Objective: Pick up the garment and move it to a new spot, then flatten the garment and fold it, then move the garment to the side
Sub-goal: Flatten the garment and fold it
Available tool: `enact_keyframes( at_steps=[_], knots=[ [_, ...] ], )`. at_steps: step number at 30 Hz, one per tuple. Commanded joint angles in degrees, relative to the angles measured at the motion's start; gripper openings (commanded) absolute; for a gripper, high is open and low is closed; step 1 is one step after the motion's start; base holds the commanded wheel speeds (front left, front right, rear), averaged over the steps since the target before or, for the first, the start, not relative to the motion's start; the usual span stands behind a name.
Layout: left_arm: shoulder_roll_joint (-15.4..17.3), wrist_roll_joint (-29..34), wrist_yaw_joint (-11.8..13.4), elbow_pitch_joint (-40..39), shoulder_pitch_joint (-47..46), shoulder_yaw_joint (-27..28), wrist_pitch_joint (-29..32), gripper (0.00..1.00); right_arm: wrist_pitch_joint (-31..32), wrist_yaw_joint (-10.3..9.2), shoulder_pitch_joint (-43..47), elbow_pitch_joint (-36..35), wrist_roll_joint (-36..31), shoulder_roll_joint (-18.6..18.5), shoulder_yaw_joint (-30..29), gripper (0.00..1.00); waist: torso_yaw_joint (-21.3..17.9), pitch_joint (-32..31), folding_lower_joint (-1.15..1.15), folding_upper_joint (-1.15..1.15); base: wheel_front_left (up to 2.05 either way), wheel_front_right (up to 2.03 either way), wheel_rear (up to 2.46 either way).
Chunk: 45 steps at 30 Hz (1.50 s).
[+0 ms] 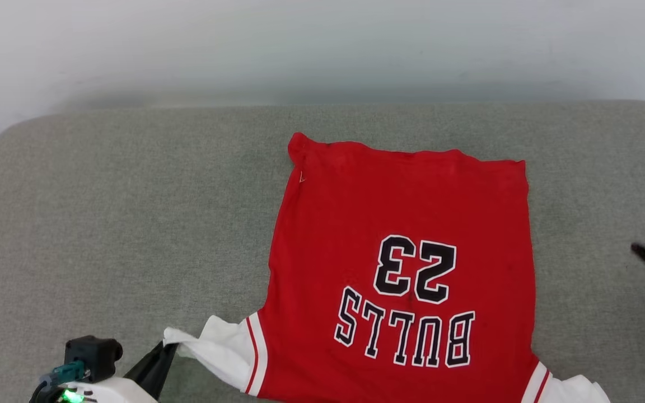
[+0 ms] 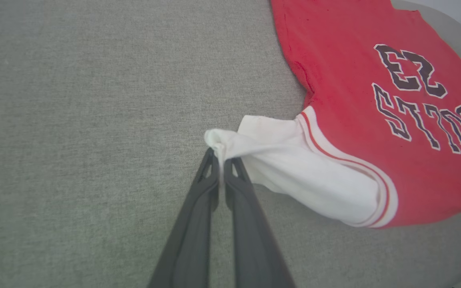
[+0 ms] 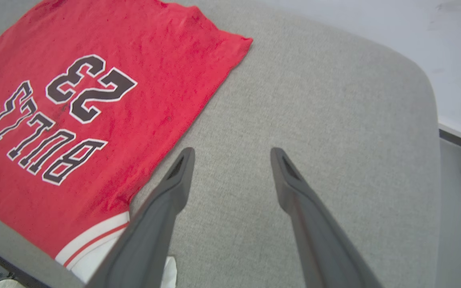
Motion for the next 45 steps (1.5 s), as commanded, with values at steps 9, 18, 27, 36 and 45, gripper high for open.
enact_keyframes(
  at_steps=[9,18,27,36,45],
  knots=[
    [-1.04,5.86,1.29,-4.16,-7.42,1.21,-0.21,0.00,18.65,-0.04,-22.38,1.00,-3.85,3.06,-4.30,1.00,4.55,10.93,0.00,0.00,0.00,0.00,0.00],
    [-2.33,9.89,2.54,-6.59,-12.39,1.66,-0.21,0.00,40.42,-0.04,-39.20,13.55,-8.83,11.90,-5.30,1.00,8.11,19.76,0.00,0.00,0.00,0.00,0.00],
    [-3.47,12.58,3.03,-8.45,-15.56,2.88,-0.21,0.00,46.94,-0.04,-43.03,21.26,-17.08,20.60,-10.28,1.00,9.78,26.04,0.00,0.00,0.00,0.00,0.00],
    [-4.30,13.55,2.78,-7.53,-16.65,2.92,-0.21,0.00,47.93,-0.03,-34.91,22.99,-18.20,22.18,-9.25,0.21,9.80,27.16,0.00,0.00,0.00,0.00,0.00],
    [-4.29,12.96,2.32,-5.99,-13.68,3.46,-0.22,0.00,43.17,-0.04,-37.29,16.06,-15.45,18.08,-7.75,0.00,7.87,20.19,0.00,0.00,0.00,0.00,0.00]
  ],
)
